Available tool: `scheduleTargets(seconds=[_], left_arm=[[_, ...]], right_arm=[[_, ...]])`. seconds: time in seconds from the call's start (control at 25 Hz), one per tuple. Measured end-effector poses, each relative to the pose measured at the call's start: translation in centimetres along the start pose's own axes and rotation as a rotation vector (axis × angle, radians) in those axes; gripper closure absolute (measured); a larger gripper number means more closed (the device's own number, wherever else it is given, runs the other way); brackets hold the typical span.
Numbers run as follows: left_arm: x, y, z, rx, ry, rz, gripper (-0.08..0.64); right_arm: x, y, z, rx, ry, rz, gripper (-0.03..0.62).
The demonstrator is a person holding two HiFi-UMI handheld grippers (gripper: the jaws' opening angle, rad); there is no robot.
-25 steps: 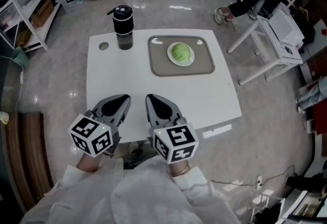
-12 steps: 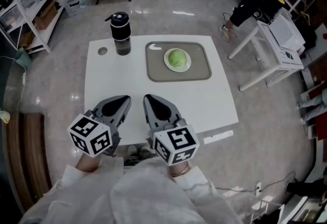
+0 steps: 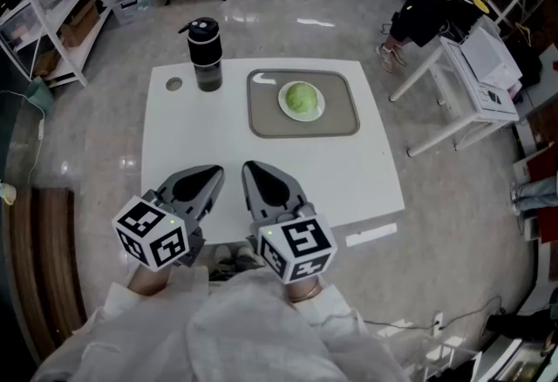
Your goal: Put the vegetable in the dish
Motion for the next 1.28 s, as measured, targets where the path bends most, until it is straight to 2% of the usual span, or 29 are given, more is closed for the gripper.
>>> scheduleTargets(seconds=[0.2,0.36,0.72,1.28], left_arm=[[-0.3,-0.1,-0.2,0.002,-0.042,-0.006,0.551],[-0.4,-0.1,-0.2,0.01,-0.046,0.0,0.551],[-1.1,-0.4,-0.4,-0.02,-0.1,0.011,0.551],[-1.8,-1.2,0.2,0.013,-0.091,0.044,0.552]], right_arm=[[-0.3,-0.2,0.1,-0.001,-0.012,0.02,0.578],[-0.4,-0.2,0.2,0.009,-0.018,0.027,0.578],[-0.6,0.0,0.9,0.019,-0.042,0.048,0.578],[-1.0,0.6,1.6,0.042,-0.047,0.056,0.58]])
Point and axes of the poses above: the fingertips, and each gripper's own axes: y forward along the fingers, z to its left, x out of its top, the point moved 9 cm from there along -y, backward along the fingers, and after that the axes turned 10 degrees about x, right-handed, at the moved point
